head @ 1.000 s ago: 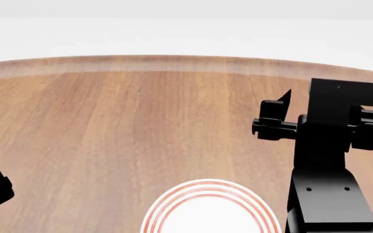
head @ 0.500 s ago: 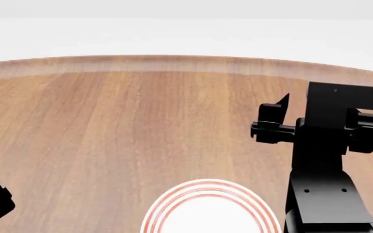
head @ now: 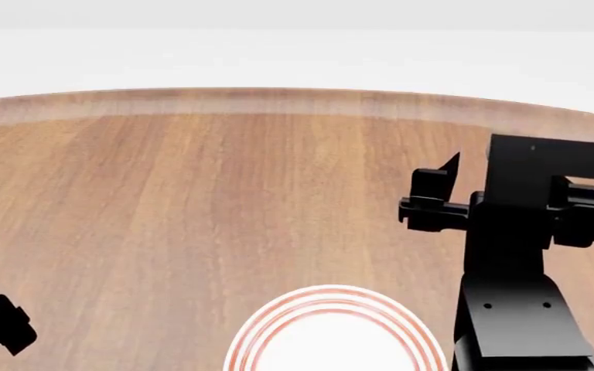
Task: Pick up the red mug and put it on the plate
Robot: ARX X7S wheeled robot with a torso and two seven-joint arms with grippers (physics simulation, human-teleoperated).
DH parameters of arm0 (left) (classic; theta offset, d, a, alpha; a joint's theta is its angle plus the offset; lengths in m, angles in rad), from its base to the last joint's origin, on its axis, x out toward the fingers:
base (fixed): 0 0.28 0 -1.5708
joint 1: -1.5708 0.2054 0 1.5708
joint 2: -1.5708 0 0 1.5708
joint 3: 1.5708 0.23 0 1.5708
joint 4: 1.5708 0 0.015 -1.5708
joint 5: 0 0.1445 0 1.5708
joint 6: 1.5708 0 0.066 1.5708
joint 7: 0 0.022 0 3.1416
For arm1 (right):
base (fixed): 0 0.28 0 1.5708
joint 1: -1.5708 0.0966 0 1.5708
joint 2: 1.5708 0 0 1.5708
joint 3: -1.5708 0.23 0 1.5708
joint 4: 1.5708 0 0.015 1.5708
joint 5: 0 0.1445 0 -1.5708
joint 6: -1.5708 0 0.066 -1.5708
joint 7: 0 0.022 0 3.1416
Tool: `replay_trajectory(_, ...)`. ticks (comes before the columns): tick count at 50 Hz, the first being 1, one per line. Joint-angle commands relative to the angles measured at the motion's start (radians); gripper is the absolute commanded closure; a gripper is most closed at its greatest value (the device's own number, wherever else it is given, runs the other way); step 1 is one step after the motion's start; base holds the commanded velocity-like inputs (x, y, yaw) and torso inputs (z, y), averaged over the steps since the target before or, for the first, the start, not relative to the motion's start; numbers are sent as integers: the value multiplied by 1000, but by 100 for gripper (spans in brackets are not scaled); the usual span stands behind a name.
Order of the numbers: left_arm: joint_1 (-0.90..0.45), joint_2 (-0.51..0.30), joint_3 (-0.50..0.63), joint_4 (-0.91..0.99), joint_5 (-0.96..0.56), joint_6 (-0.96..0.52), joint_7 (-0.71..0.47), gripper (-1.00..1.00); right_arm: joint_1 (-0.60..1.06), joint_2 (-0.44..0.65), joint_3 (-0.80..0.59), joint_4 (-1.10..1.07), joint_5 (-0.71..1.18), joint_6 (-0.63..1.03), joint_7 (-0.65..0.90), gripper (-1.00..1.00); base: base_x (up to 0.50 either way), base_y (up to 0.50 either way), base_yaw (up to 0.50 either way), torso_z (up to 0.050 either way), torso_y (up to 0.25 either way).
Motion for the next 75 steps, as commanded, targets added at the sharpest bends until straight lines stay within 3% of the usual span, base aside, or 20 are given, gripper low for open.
replay_trajectory(1,-24,-14,-2,-77,-11,22,12,-100,-4,0,-3,6,4,-7,2,-100,0,0,0,0,0)
replay_trajectory(39,-185,-87,10,-556,16,186,102,-100,-17,-3,-20,55,16,-44,2,-100,0,0,0,0,0)
replay_trajectory(55,-212,-98,-15,-653,11,237,91,-100,-20,0,-24,53,21,-45,5,-100,0,0,0,0,0)
replay_trajectory(56,-212,-98,-14,-660,15,248,86,100,-19,0,-24,54,22,-45,6,-100,0,0,0,0,0)
replay_trajectory(75,-158,-87,27,-541,21,191,92,100,-20,-2,-34,70,25,-59,7,-100,0,0,0,0,0)
